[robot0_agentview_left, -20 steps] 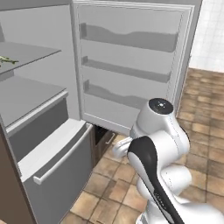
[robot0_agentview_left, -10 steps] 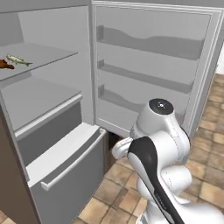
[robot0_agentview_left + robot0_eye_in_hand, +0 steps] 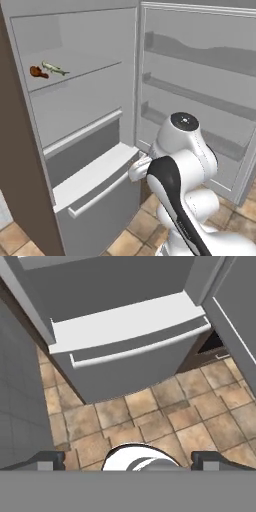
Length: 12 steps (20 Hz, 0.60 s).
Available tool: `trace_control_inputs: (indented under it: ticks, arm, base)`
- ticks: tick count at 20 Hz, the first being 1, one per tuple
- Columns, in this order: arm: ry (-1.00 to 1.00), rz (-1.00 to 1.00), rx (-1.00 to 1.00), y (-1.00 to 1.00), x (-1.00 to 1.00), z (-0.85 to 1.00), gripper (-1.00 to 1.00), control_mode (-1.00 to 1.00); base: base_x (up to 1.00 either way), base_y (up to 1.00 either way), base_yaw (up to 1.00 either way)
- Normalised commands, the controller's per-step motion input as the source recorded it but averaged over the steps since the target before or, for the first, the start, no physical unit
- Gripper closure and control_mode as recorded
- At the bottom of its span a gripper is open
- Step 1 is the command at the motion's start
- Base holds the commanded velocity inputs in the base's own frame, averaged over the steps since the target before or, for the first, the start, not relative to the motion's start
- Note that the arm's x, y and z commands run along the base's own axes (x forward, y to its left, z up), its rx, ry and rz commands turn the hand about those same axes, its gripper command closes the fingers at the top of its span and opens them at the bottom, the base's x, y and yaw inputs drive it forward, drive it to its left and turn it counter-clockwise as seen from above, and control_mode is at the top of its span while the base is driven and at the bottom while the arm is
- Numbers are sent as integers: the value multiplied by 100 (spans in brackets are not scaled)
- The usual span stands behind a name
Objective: Gather the broccoli and carrot from the fridge and place them on a tray on the dining counter. Then gather the fish and chicken drumstick from the fridge and place them on the other tray.
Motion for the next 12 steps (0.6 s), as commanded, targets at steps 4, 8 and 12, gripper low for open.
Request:
trace_control_inputs:
  ticks: [4, 8, 12]
  arm:
    - [0, 0, 0, 0, 0, 0, -100, 100]
    - [0, 0, 0, 0, 0, 0, -100, 100]
    - [0, 0, 0, 0, 0, 0, -100, 100]
  base:
    - [68, 3, 29]
    - [50, 0, 29]
    - [46, 0, 29]
